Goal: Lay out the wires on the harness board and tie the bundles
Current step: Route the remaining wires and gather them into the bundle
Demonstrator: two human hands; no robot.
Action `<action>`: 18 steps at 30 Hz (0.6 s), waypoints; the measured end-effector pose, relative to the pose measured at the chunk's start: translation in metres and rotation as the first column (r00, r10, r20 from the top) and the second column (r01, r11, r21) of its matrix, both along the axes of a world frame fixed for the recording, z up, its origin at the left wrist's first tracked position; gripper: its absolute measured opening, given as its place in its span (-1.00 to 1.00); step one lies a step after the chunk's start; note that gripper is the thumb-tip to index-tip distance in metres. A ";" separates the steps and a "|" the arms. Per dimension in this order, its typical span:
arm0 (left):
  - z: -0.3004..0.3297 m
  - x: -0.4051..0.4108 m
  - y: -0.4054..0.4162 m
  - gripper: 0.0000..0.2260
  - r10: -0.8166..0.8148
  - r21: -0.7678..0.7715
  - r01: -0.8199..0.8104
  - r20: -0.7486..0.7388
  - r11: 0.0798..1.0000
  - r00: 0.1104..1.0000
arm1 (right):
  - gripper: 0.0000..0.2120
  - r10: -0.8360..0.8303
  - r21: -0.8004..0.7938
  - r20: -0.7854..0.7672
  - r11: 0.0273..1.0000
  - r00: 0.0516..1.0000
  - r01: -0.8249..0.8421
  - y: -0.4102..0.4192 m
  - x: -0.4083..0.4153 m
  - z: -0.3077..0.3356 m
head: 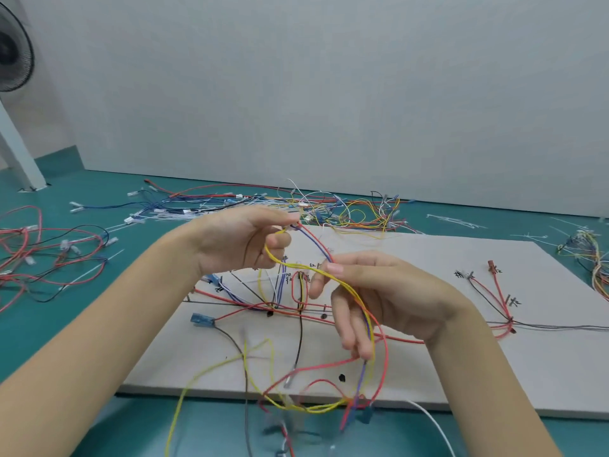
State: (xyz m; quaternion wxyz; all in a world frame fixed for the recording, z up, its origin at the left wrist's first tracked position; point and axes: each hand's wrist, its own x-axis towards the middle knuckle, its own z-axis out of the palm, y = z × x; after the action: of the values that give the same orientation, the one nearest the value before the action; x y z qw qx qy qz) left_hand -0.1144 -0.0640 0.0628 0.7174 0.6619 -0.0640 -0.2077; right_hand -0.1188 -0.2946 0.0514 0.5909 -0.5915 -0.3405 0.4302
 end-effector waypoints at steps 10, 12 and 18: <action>-0.001 -0.002 0.051 -0.66 -0.167 -0.018 0.167 -0.181 0.986 0.969 | -0.96 0.280 -0.026 -0.107 0.958 0.954 -0.284 -0.019 0.004 0.006; -0.002 -0.002 0.058 -0.69 -0.177 -0.016 0.177 -0.196 0.984 0.965 | -0.94 0.137 -0.006 -0.006 0.991 0.991 -0.137 -0.018 0.006 0.004; -0.010 -0.005 0.068 -0.68 -0.215 0.069 0.235 -0.215 0.970 0.953 | -0.87 -0.355 0.166 0.114 0.928 0.928 0.334 -0.009 0.015 -0.004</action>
State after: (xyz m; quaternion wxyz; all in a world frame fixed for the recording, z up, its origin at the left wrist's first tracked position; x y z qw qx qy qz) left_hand -0.1189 0.0041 0.0529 0.6599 0.6582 -0.0545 -0.3582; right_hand -0.1039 -0.3037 0.0473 0.6726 -0.6271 -0.3024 0.2506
